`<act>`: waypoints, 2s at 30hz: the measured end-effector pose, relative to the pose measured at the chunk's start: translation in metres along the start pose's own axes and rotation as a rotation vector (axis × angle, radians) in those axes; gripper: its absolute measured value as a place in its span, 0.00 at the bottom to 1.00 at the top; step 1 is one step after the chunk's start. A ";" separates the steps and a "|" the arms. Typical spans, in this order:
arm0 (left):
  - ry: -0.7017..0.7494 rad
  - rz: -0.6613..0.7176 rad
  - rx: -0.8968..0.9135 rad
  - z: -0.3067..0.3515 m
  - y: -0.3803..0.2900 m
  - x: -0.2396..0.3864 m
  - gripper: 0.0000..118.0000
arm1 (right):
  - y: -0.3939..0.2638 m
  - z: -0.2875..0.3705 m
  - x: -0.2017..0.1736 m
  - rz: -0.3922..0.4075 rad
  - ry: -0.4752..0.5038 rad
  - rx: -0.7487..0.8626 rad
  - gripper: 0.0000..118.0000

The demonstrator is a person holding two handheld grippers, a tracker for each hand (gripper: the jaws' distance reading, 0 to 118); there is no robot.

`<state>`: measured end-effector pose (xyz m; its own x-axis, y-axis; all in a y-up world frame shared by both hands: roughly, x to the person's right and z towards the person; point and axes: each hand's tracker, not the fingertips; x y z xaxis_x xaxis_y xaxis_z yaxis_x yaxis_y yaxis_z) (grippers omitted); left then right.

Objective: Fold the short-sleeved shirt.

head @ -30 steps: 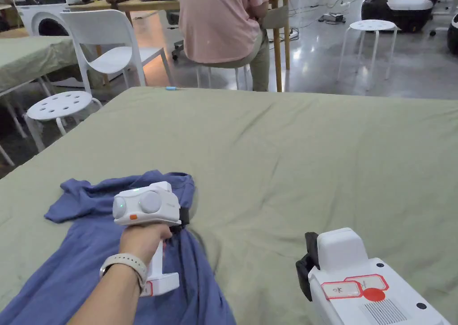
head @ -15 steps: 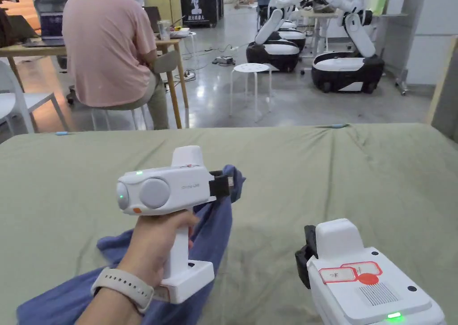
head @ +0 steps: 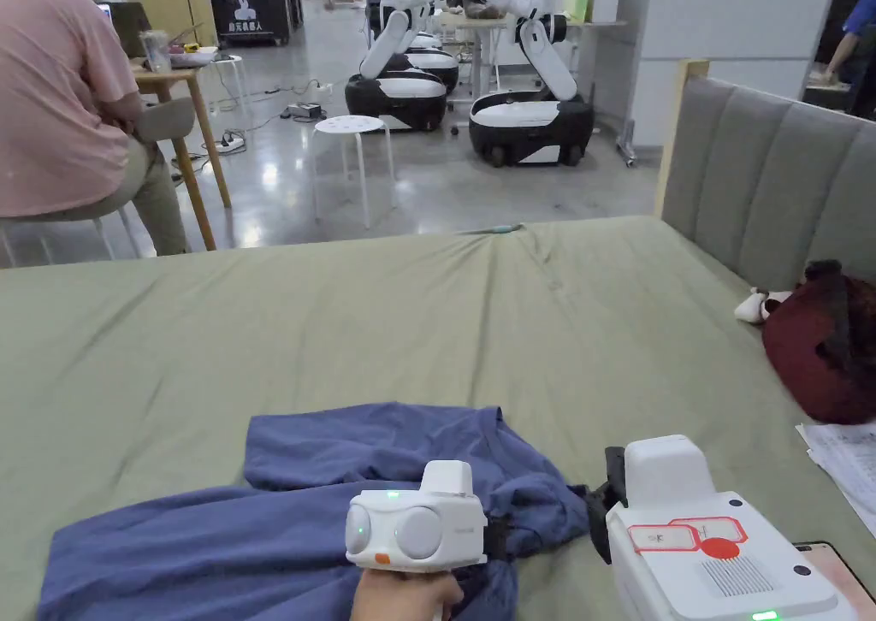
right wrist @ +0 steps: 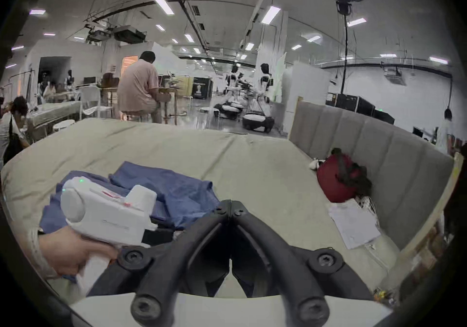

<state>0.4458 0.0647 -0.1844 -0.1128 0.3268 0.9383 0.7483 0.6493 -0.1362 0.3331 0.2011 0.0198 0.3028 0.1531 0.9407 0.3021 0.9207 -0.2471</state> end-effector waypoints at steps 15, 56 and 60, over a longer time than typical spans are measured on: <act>0.557 -0.122 0.614 0.275 -0.089 -0.042 0.75 | 0.014 -0.010 -0.078 0.014 0.160 0.072 0.00; 0.556 0.089 0.082 0.214 0.043 -0.272 0.00 | -0.034 -0.164 0.036 -0.115 0.076 -0.377 0.36; 0.540 0.062 0.125 0.236 0.042 -0.252 0.00 | -0.037 -0.203 0.034 -0.164 0.157 -0.438 0.82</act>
<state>0.3512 0.1719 -0.5021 0.3042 -0.0100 0.9526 0.6557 0.7276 -0.2017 0.5153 0.0992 0.0142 0.3415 -0.0682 0.9374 0.6990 0.6852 -0.2049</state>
